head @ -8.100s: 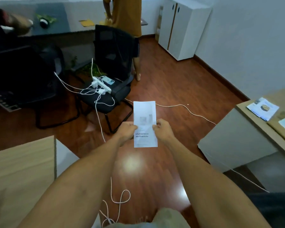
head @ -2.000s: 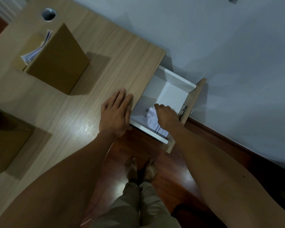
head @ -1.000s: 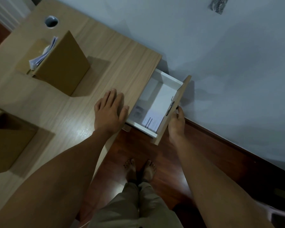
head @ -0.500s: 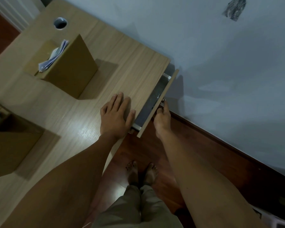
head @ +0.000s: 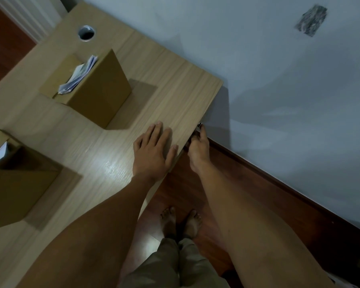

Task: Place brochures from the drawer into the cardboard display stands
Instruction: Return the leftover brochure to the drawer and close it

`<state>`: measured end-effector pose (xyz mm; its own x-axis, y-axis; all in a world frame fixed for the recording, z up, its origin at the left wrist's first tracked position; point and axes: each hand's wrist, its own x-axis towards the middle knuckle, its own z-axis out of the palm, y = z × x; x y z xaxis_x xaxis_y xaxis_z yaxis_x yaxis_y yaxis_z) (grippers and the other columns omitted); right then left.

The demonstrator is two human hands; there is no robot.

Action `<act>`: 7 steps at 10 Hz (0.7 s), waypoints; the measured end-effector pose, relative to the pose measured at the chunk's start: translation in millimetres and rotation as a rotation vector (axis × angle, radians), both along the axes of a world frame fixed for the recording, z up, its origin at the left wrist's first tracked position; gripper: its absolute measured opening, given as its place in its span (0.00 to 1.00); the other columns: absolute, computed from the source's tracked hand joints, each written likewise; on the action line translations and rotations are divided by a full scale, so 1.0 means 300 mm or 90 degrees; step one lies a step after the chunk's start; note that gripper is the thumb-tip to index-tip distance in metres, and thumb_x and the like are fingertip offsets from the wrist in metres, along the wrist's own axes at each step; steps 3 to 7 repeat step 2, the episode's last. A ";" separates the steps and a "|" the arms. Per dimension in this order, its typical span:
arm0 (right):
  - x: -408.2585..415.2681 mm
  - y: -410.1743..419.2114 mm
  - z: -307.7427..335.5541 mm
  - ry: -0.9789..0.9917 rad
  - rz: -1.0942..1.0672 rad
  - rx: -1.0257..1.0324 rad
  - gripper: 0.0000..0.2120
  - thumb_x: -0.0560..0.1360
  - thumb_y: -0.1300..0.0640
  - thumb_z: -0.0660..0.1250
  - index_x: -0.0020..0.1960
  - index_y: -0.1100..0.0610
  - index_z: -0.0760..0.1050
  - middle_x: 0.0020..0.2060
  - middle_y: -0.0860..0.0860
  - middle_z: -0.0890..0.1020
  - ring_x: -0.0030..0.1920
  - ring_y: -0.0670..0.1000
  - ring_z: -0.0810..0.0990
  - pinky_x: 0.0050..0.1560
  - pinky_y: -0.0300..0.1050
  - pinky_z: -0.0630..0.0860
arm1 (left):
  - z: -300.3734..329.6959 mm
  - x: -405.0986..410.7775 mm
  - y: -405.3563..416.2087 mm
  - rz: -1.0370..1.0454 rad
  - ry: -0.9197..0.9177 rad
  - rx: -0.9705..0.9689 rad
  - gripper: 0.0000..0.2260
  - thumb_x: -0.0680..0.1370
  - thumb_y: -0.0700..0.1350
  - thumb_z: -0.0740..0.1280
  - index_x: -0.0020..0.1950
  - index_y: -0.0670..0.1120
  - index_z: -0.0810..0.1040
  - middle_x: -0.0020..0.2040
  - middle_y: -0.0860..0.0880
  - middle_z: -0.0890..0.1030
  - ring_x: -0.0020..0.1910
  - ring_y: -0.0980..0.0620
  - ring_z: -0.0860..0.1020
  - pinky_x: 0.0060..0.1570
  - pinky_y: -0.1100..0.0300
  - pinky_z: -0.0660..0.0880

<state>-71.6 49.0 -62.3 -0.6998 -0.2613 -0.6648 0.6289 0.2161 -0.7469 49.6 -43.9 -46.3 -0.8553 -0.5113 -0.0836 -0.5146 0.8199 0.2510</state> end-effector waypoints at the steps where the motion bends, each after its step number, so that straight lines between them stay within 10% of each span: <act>1: -0.004 0.012 0.028 -0.012 0.003 0.010 0.25 0.85 0.58 0.54 0.79 0.40 0.60 0.67 0.47 0.76 0.58 0.46 0.80 0.64 0.52 0.76 | 0.003 0.000 -0.002 0.000 0.010 0.005 0.27 0.84 0.63 0.52 0.80 0.55 0.62 0.83 0.50 0.58 0.83 0.52 0.52 0.76 0.50 0.54; 2: -0.005 0.010 0.059 0.120 0.025 0.181 0.18 0.84 0.57 0.53 0.71 0.49 0.71 0.59 0.51 0.79 0.57 0.55 0.81 0.60 0.57 0.80 | 0.010 0.002 -0.005 0.001 0.027 0.041 0.27 0.84 0.63 0.52 0.81 0.55 0.61 0.84 0.50 0.57 0.83 0.52 0.51 0.76 0.49 0.53; 7: -0.005 0.010 0.059 0.120 0.025 0.181 0.18 0.84 0.57 0.53 0.71 0.49 0.71 0.59 0.51 0.79 0.57 0.55 0.81 0.60 0.57 0.80 | 0.010 0.002 -0.005 0.001 0.027 0.041 0.27 0.84 0.63 0.52 0.81 0.55 0.61 0.84 0.50 0.57 0.83 0.52 0.51 0.76 0.49 0.53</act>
